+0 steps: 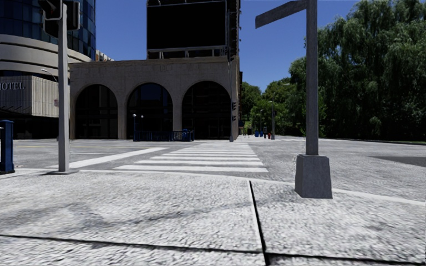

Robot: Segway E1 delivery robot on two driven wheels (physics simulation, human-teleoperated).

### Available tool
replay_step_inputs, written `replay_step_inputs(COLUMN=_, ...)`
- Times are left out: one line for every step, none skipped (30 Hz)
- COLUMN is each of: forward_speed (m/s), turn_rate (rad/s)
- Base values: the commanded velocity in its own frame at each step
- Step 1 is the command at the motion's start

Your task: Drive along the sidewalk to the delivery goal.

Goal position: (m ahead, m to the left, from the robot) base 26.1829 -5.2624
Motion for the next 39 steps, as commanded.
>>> replay_step_inputs(forward_speed=2.00, turn_rate=0.00)
replay_step_inputs(forward_speed=2.00, turn_rate=0.00)
replay_step_inputs(forward_speed=2.00, turn_rate=0.00)
replay_step_inputs(forward_speed=2.00, turn_rate=0.00)
replay_step_inputs(forward_speed=2.00, turn_rate=0.00)
replay_step_inputs(forward_speed=2.00, turn_rate=0.00)
replay_step_inputs(forward_speed=2.00, turn_rate=0.00)
replay_step_inputs(forward_speed=2.00, turn_rate=0.00)
replay_step_inputs(forward_speed=2.00, turn_rate=0.00)
replay_step_inputs(forward_speed=2.00, turn_rate=0.00)
replay_step_inputs(forward_speed=2.00, turn_rate=0.00)
replay_step_inputs(forward_speed=2.00, turn_rate=0.00)
replay_step_inputs(forward_speed=2.00, turn_rate=0.00)
replay_step_inputs(forward_speed=2.00, turn_rate=0.00)
replay_step_inputs(forward_speed=2.00, turn_rate=0.00)
replay_step_inputs(forward_speed=2.00, turn_rate=0.00)
replay_step_inputs(forward_speed=2.00, turn_rate=0.00)
replay_step_inputs(forward_speed=2.00, turn_rate=0.00)
replay_step_inputs(forward_speed=2.00, turn_rate=0.00)
replay_step_inputs(forward_speed=2.00, turn_rate=0.00)
replay_step_inputs(forward_speed=2.00, turn_rate=0.00)
replay_step_inputs(forward_speed=2.00, turn_rate=0.00)
replay_step_inputs(forward_speed=2.00, turn_rate=0.00)
replay_step_inputs(forward_speed=2.00, turn_rate=0.00)
replay_step_inputs(forward_speed=2.00, turn_rate=0.00)
replay_step_inputs(forward_speed=2.00, turn_rate=0.00)
replay_step_inputs(forward_speed=2.00, turn_rate=0.00)
replay_step_inputs(forward_speed=2.00, turn_rate=0.00)
replay_step_inputs(forward_speed=2.00, turn_rate=0.00)
replay_step_inputs(forward_speed=2.00, turn_rate=0.00)
replay_step_inputs(forward_speed=2.00, turn_rate=0.00)
replay_step_inputs(forward_speed=2.00, turn_rate=0.00)
replay_step_inputs(forward_speed=2.00, turn_rate=0.00)
replay_step_inputs(forward_speed=2.00, turn_rate=0.00)
replay_step_inputs(forward_speed=2.00, turn_rate=0.00)
replay_step_inputs(forward_speed=2.00, turn_rate=0.00)
replay_step_inputs(forward_speed=2.00, turn_rate=0.00)
replay_step_inputs(forward_speed=2.00, turn_rate=0.00)
replay_step_inputs(forward_speed=2.00, turn_rate=0.00)
